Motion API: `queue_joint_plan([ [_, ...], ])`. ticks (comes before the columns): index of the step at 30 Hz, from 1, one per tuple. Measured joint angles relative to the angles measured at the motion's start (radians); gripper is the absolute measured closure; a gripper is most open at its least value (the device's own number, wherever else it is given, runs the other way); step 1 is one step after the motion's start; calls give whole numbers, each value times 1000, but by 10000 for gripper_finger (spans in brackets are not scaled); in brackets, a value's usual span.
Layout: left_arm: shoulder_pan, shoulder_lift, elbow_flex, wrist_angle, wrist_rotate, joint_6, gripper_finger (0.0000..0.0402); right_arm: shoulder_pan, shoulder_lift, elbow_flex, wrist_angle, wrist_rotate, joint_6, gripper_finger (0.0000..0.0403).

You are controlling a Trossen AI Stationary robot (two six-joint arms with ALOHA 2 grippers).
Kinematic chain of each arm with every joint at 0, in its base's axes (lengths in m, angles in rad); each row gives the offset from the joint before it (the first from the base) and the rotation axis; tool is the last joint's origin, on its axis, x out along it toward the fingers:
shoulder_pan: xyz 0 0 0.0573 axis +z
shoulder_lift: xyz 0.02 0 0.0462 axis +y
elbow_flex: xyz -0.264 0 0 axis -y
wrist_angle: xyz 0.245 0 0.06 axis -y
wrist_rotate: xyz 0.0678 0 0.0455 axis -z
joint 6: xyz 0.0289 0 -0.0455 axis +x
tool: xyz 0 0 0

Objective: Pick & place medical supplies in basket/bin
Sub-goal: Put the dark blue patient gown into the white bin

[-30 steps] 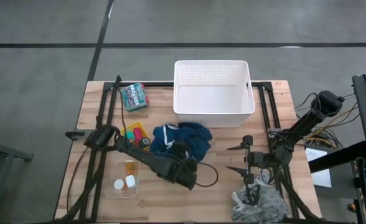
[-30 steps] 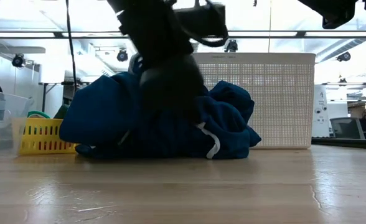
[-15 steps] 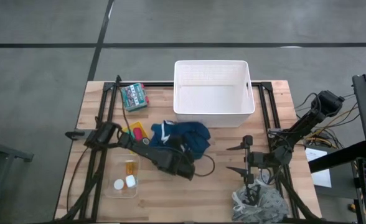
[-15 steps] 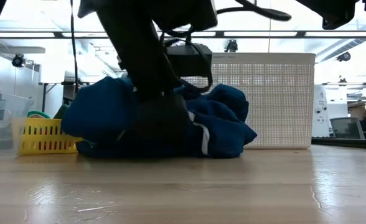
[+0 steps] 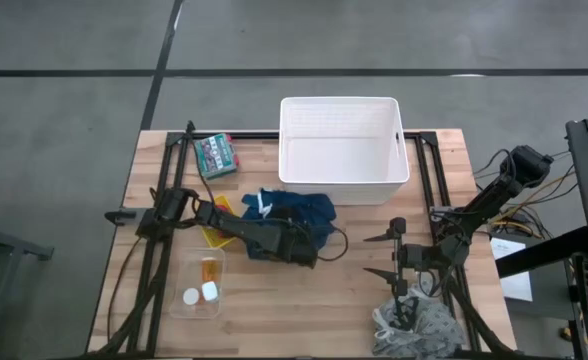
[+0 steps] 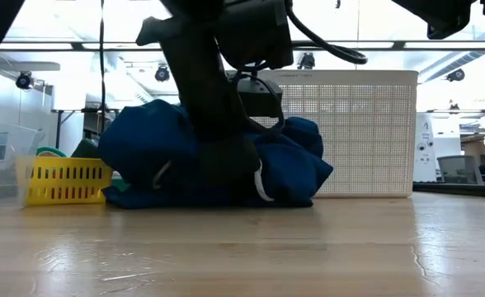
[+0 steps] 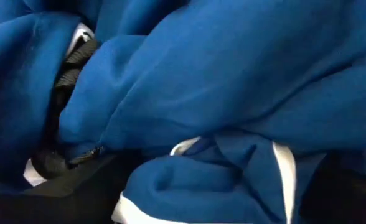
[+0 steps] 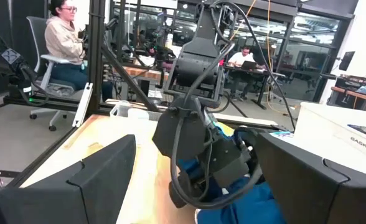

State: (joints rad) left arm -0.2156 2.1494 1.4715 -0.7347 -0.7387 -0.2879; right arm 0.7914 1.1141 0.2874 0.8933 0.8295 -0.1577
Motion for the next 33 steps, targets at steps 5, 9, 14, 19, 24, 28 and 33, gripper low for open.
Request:
queue_joint_plan([
  [5,-1,-1,2,5,-1,0,23,0,0,0,0,0,0,76],
  [9,1,-4,2,5,-17,-1,23,0,0,0,0,0,0,76],
  [14,1,-4,2,4,-28,0,44,0,0,0,0,0,0,76],
  [19,2,-4,-6,1,-39,0,101,0,0,0,0,0,0,76],
  [24,3,-4,-7,2,-39,0,176,0,0,0,0,0,0,76],
  [28,3,-4,-7,3,-39,0,237,0,0,0,0,0,-1,76],
  [33,3,-4,-7,9,-39,0,294,0,0,0,0,0,0,76],
])
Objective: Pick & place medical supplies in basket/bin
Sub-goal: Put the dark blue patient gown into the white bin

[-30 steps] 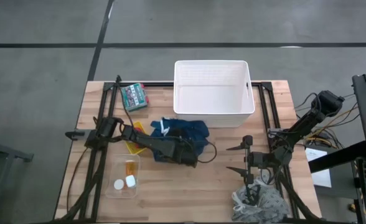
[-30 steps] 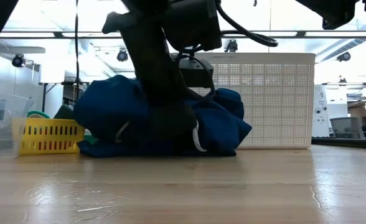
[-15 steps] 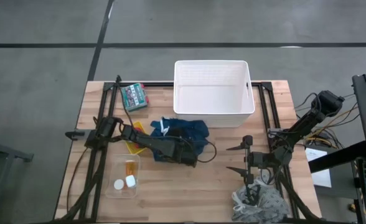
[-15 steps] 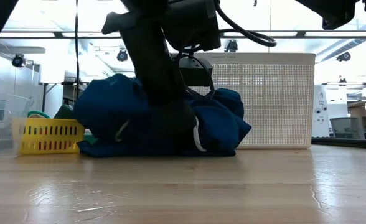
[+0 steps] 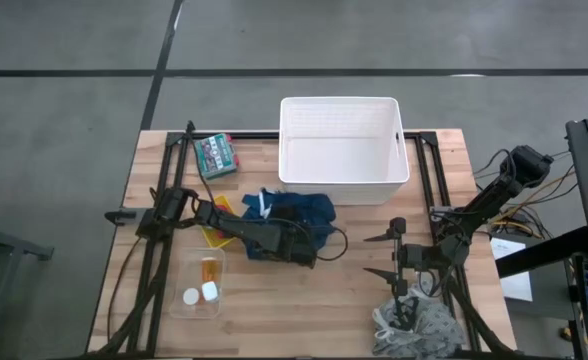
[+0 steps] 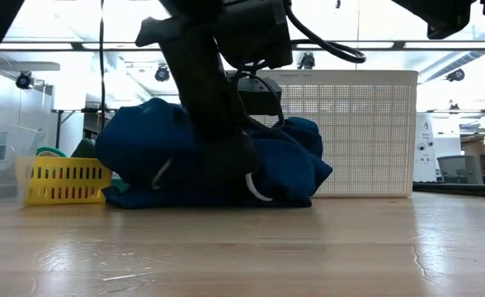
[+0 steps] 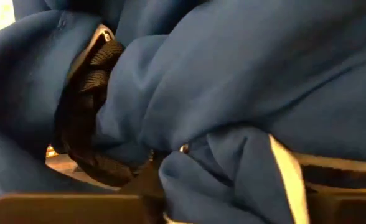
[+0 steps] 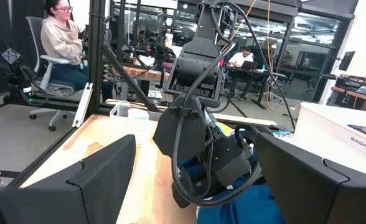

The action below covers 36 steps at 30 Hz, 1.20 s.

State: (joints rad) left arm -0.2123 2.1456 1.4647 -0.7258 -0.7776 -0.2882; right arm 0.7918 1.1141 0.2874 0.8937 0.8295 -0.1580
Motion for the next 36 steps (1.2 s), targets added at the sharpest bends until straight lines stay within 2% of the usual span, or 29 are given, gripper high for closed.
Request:
queue_joint_plan([
  [8,0,0,1,0,1,0,355,0,0,0,0,0,-2,76],
  [19,-6,-21,1,-1,10,26,354,0,0,0,0,0,0,76],
  [36,-118,-231,76,25,45,26,352,0,0,-1,-1,0,-2,76],
])
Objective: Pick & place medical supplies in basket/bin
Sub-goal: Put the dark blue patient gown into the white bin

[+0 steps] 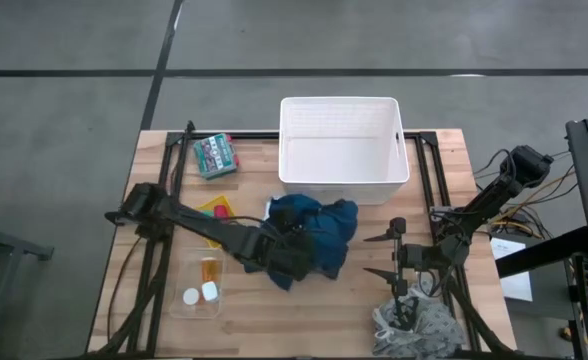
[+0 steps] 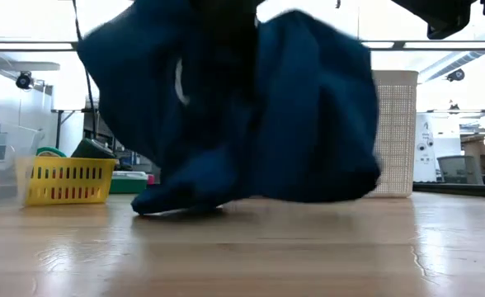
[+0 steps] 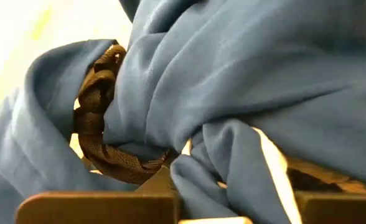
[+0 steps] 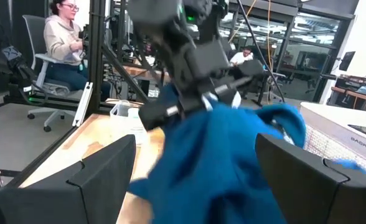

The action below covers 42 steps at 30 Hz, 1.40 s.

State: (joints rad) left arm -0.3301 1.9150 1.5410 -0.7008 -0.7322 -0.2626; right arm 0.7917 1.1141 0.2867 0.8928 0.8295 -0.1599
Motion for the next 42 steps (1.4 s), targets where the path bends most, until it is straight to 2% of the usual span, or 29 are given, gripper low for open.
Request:
queue_joint_plan([
  [11,-56,-162,0,34,0,2,351,0,0,0,0,0,1,76],
  [16,-56,-237,0,102,0,23,350,0,0,0,0,0,2,76],
  [22,-59,-314,0,241,0,184,350,0,0,0,0,0,2,76],
  [28,-61,-384,0,393,0,478,350,0,0,0,0,0,0,76],
  [32,-54,-409,44,460,0,614,350,0,0,0,0,0,2,76],
  [36,-28,-409,140,458,0,690,350,0,0,0,0,0,2,76],
  [42,56,-408,279,452,0,702,350,0,0,0,0,0,2,76],
])
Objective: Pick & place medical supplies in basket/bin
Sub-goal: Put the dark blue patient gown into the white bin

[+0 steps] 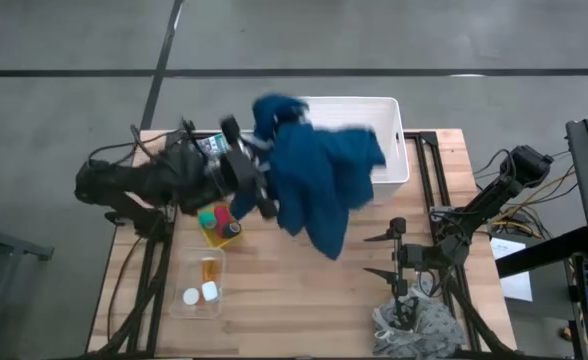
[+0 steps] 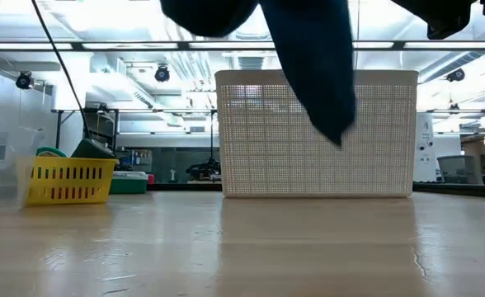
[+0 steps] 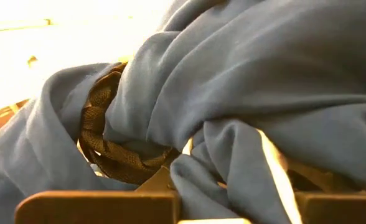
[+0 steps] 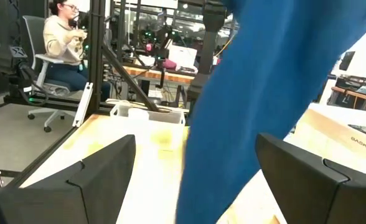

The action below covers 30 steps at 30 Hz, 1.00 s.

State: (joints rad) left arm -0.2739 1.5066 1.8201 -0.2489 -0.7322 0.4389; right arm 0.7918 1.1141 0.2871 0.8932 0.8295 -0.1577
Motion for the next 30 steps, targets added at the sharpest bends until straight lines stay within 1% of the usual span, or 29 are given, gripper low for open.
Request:
queue_joint_plan([
  [3,57,0,73,1,10,0,350,0,0,0,0,0,-1,76],
  [7,136,0,165,-2,66,-3,350,0,0,0,0,0,-2,76],
  [11,223,0,216,0,99,-61,350,0,0,0,0,0,-2,76],
  [16,353,1,223,32,108,-100,350,0,0,0,0,0,-2,76],
  [18,401,1,223,56,143,-98,350,0,0,0,0,0,0,76],
  [22,481,1,223,126,244,-100,350,0,0,0,0,0,-2,76],
  [25,520,1,224,123,293,-132,350,0,0,0,0,0,-1,76],
  [28,538,14,223,103,297,-149,350,0,0,0,0,0,0,76],
  [30,544,30,223,59,298,-152,350,0,0,0,0,0,-1,76],
])
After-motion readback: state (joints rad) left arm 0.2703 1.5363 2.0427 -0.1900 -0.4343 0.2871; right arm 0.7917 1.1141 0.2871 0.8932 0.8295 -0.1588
